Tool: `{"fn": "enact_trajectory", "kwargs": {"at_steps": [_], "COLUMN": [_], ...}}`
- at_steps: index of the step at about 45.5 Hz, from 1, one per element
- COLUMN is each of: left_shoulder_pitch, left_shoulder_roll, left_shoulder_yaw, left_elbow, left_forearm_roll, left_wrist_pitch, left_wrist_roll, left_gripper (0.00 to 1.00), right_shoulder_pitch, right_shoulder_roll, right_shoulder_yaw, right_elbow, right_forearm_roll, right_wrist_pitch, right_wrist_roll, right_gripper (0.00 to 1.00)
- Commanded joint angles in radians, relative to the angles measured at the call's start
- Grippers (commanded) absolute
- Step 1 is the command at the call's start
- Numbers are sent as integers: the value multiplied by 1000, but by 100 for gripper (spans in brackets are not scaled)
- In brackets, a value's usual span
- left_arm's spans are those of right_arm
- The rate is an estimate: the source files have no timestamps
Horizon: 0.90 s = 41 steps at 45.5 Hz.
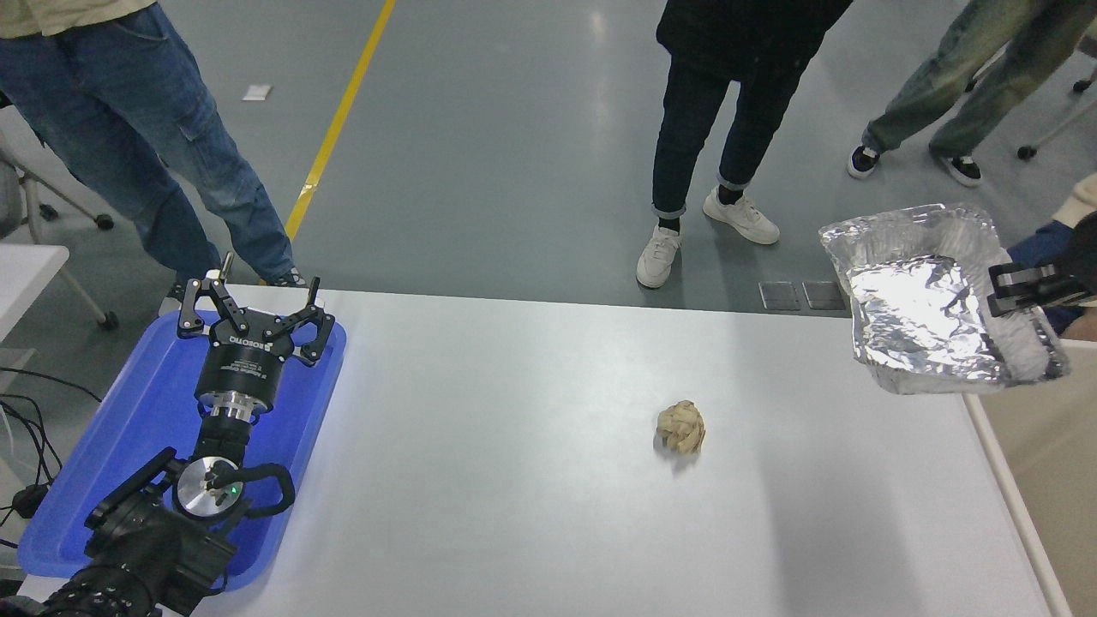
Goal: Pick up foil plate and place in dustbin
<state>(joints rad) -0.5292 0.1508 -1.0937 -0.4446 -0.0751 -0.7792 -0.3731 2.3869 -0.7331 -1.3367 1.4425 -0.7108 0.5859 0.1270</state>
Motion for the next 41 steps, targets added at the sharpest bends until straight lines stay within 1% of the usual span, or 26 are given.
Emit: {"fn": "enact_trajectory", "kwargs": {"at_steps": [1,13,18,22,27,30,34,38,39,40,41], "left_shoulder_pitch": [0,0,0,0,0,0,0,0,0,0,0], "left_shoulder_roll": [1,1,1,0,-1,0,1,1,1,1,1], "left_shoulder_yaw": [0,0,0,0,0,0,0,0,0,0,0], "left_elbow": [0,0,1,1,1,1,1,1,1,1,1], "left_forearm_roll": [0,0,0,-2,-2,-2,-2,-2,-2,-2,-2], "left_wrist_pitch": [0,0,0,0,0,0,0,0,0,0,0], "left_wrist_roll": [0,-1,-1,-1,-3,-3,-4,-4,-4,-4,-4], "left_gripper": [100,100,100,100,100,100,100,100,100,100,100], "right_shoulder_pitch": [107,106,75,12,-78,-149,-276,-449,-495,-612,-665], "right_shoulder_roll": [9,3,-17,-61,-126,-160,-189,-209,-210,-210,-209], "right_shoulder_yaw": [-27,-74,-82,-81,-65,-53,-4,85,111,170,192], "right_elbow": [13,-4,-66,-148,-275,-370,-505,-660,-698,-790,-830], "right_forearm_roll": [-10,-16,-26,-74,-163,-225,-295,-325,-328,-329,-329], "right_wrist_pitch": [72,77,78,78,77,72,65,42,37,22,14], "right_wrist_roll": [-3,-12,-10,-4,5,31,82,115,129,160,166], "right_gripper": [0,0,0,0,0,0,0,0,0,0,0]}}
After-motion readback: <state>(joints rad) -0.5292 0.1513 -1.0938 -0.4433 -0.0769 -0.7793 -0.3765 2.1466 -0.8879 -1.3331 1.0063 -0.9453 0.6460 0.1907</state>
